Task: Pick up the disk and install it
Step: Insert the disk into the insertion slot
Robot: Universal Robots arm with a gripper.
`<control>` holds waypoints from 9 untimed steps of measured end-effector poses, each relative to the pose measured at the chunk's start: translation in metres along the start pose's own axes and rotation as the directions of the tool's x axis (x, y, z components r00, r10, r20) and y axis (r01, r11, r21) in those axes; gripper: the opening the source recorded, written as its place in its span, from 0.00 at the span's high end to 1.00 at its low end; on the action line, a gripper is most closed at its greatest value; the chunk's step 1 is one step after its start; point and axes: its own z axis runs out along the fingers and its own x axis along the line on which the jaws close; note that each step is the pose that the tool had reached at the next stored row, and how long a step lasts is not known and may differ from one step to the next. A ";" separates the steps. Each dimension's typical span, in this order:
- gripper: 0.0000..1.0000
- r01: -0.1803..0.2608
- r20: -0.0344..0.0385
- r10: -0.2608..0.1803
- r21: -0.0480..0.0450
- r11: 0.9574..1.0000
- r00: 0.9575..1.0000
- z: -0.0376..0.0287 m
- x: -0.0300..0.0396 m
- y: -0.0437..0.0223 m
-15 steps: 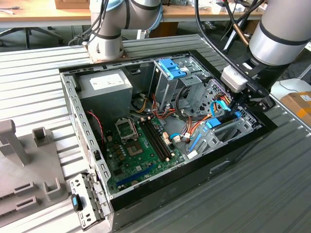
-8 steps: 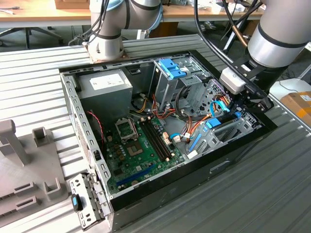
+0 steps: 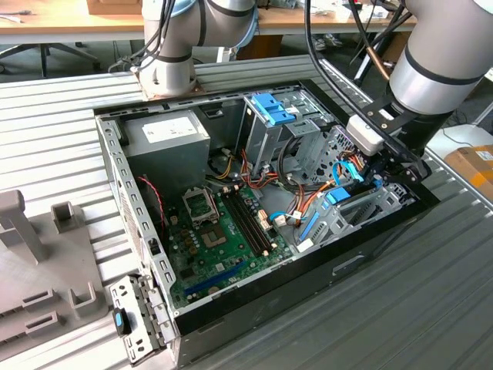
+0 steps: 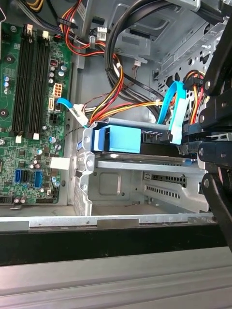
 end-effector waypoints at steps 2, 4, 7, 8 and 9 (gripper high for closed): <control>0.83 0.000 0.000 0.000 0.000 1.000 1.000 -0.0002 0.0000 0.0003; 0.83 0.000 0.000 0.000 0.000 1.000 1.000 -0.0006 -0.0001 0.0016; 0.83 0.000 0.000 0.000 0.000 1.000 1.000 0.0000 -0.0005 0.0023; 0.83 0.000 0.000 0.000 0.000 1.000 1.000 0.0003 -0.0009 0.0024; 0.83 0.000 0.000 0.000 0.000 1.000 1.000 0.0002 -0.0008 0.0024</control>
